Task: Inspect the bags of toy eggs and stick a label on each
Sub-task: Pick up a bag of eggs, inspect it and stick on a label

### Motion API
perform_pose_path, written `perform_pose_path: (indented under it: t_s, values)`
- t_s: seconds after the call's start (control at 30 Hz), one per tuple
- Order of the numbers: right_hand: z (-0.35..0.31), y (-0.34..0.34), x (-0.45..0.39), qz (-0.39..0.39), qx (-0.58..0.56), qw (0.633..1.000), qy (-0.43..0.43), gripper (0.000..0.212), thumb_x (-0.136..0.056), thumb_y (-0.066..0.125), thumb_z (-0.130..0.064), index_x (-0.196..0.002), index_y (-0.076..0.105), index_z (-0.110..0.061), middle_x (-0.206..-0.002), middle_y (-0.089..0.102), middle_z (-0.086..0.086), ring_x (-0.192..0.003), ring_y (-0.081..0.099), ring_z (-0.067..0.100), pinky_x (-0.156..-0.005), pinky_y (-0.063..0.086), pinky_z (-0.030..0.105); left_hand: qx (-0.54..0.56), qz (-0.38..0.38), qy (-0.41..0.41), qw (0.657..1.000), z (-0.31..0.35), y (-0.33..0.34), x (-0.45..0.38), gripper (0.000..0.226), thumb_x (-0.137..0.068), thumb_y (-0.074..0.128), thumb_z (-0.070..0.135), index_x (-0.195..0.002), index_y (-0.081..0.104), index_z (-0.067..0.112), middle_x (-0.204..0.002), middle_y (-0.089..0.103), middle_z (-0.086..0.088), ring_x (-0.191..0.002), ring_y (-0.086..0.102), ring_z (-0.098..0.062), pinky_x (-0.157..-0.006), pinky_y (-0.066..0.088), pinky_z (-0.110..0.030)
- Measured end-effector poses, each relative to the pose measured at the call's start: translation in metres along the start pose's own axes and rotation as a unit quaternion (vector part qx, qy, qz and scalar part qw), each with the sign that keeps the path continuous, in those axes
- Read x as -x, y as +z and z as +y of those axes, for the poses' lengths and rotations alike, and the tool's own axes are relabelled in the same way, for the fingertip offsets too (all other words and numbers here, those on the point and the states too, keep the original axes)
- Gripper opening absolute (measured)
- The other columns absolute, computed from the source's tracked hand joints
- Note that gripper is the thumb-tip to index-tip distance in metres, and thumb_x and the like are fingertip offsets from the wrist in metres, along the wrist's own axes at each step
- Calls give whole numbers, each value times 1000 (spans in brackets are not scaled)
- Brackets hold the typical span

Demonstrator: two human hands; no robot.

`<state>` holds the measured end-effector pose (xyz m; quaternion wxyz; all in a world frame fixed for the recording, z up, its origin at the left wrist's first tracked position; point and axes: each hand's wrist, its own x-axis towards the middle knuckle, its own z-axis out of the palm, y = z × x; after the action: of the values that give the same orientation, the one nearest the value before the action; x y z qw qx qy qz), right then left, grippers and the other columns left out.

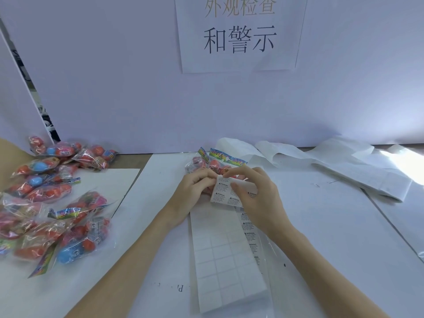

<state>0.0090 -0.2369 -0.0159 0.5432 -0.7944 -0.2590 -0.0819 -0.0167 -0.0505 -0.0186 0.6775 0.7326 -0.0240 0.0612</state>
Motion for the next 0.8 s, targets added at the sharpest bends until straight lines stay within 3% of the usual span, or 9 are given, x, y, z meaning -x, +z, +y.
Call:
perform_pose_path:
  t_s: [0.13, 0.27, 0.4, 0.53, 0.63, 0.8]
  values:
    - [-1, 0, 0, 11, 4, 1000, -6, 26, -96, 71, -13, -96, 76, -38, -105, 59, -5, -107, 57, -2, -83, 36, 3, -2, -6, 3, 1000, -3, -1, 0, 27, -105, 52, 5, -92, 75, 10, -98, 69, -9, -95, 69, -22, -82, 55, -27]
    - [-6, -3, -1, 3, -17, 1000, -12, 21, -92, 76, -15, -89, 76, -36, -110, 63, -3, -109, 57, 4, -86, 38, 8, 14, -4, 3, 1000, -4, -3, -2, 30, -98, 48, 18, -90, 76, 13, -94, 66, -9, -90, 62, -19, -80, 51, -26]
    - [-13, -9, -4, 40, -178, 981, 67, 16, -98, 71, -17, -90, 74, -31, -110, 73, -10, -110, 65, 11, -90, 50, 31, 32, 14, 11, 999, -5, -3, -3, 31, -100, 48, 12, -99, 79, 14, -100, 74, -1, -90, 66, -15, -77, 54, -22]
    - [-13, -24, -10, 95, -337, 925, 146, 12, -99, 69, -14, -94, 71, -24, -97, 75, -8, -96, 67, 13, -86, 52, 30, -5, 60, 39, 997, -9, -2, -3, 22, -103, 60, 8, -106, 79, 19, -105, 72, -17, -91, 66, -20, -77, 58, -29]
    - [-8, -28, -12, 108, -337, 922, 158, 6, -98, 70, -13, -101, 71, -18, -87, 72, -8, -85, 67, 13, -80, 52, 28, -8, 84, 54, 995, -9, 1, -3, 20, -103, 64, 9, -108, 80, 20, -104, 76, -7, -86, 68, -18, -77, 60, -31]
    - [-2, -20, -9, 59, -229, 962, 133, 21, -97, 66, -5, -102, 76, -23, -78, 73, -5, -75, 67, 11, -74, 55, 24, -10, 119, 77, 990, -4, 5, 0, 22, -100, 68, 7, -112, 80, 21, -97, 78, -5, -83, 73, -22, -76, 60, -26]
